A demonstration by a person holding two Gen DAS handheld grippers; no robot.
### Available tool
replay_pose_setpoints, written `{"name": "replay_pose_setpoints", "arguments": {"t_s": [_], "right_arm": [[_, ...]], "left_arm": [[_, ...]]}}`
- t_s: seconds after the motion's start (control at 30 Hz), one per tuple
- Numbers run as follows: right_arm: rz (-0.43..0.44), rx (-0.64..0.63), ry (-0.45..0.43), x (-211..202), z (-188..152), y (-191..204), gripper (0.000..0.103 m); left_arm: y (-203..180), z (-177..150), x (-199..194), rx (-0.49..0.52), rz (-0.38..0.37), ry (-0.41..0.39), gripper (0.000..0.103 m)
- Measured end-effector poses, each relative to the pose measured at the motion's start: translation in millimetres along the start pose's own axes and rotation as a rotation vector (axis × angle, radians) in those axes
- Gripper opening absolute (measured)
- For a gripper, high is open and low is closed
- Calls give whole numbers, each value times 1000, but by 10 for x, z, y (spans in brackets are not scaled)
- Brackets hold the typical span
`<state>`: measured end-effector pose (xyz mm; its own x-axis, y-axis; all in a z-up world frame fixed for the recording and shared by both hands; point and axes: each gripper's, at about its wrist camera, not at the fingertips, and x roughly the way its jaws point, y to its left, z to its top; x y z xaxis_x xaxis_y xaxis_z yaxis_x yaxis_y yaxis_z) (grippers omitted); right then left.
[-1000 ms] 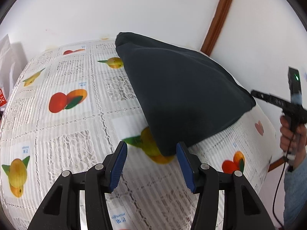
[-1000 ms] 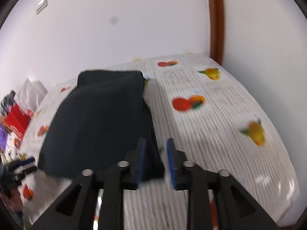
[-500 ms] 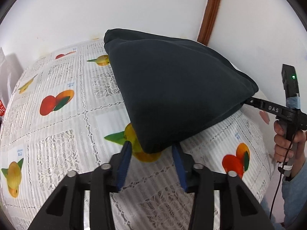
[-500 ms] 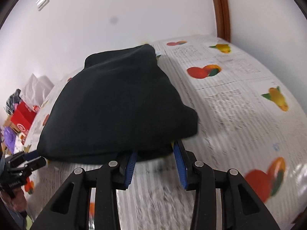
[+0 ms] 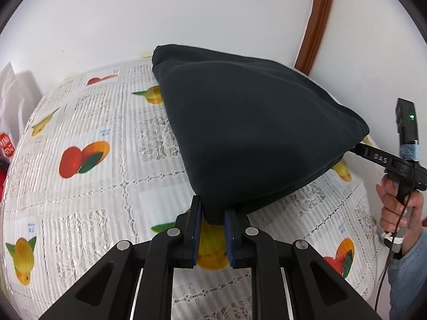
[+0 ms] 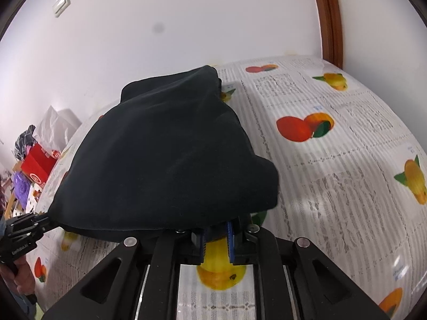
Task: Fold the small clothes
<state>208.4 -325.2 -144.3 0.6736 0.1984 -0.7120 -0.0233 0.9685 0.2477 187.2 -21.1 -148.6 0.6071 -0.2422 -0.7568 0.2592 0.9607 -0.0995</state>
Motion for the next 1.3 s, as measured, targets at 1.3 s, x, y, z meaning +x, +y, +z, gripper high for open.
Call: {"name": "replay_pose_setpoints", "arguments": {"t_s": [1.3], "right_arm": [[-21, -78, -40, -275, 332, 22, 9]], "left_arm": [[50, 253, 77, -30, -26, -49, 34]]}}
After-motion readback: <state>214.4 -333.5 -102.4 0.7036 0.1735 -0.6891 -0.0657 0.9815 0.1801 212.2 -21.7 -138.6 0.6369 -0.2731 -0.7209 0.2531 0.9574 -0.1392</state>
